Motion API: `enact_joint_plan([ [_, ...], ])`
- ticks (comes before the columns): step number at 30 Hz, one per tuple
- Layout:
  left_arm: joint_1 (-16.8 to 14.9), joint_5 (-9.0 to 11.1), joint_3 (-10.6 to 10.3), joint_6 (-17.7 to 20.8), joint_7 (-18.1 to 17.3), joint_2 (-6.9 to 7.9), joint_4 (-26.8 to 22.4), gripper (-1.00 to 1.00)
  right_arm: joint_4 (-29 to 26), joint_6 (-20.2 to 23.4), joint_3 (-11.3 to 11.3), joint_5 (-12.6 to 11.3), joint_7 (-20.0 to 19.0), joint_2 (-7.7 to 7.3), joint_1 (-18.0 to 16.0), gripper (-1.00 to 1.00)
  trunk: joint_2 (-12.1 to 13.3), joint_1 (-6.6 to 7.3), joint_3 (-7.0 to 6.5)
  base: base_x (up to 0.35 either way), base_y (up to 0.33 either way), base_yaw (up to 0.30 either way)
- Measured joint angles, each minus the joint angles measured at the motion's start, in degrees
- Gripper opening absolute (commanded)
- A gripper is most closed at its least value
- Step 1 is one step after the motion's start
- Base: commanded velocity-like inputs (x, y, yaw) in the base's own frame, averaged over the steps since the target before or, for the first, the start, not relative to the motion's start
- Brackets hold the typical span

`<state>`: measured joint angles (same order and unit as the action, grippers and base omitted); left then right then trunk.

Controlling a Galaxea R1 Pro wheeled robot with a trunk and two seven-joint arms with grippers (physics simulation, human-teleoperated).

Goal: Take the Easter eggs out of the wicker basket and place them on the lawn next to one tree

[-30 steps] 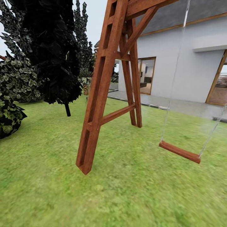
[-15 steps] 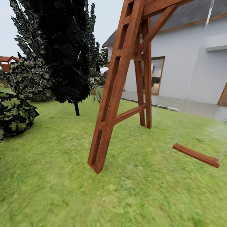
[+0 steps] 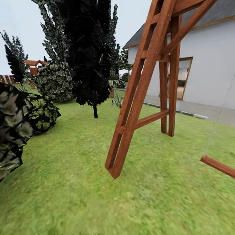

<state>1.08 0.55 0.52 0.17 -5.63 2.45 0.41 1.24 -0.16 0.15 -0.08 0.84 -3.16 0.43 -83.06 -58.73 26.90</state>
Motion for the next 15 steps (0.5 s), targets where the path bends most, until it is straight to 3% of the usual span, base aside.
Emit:
enact_joint_plan([
  [4, -0.01, 0.00, -0.01, 0.08, -0.08, -0.02, 0.01, 1.00, -0.01, 0.02, 0.03, 0.11, -0.02, 0.00, 0.01, 1.00, 0.00, 0.03, 0.00, 0.209, 0.000, 0.201],
  [15, -0.01, 0.08, 0.09, 0.13, -0.02, 0.00, 0.02, 1.00, -0.02, 0.00, 0.03, 0.18, -0.05, 0.00, 0.02, 1.00, -0.01, 0.03, 0.00, 0.310, 0.000, 0.028],
])
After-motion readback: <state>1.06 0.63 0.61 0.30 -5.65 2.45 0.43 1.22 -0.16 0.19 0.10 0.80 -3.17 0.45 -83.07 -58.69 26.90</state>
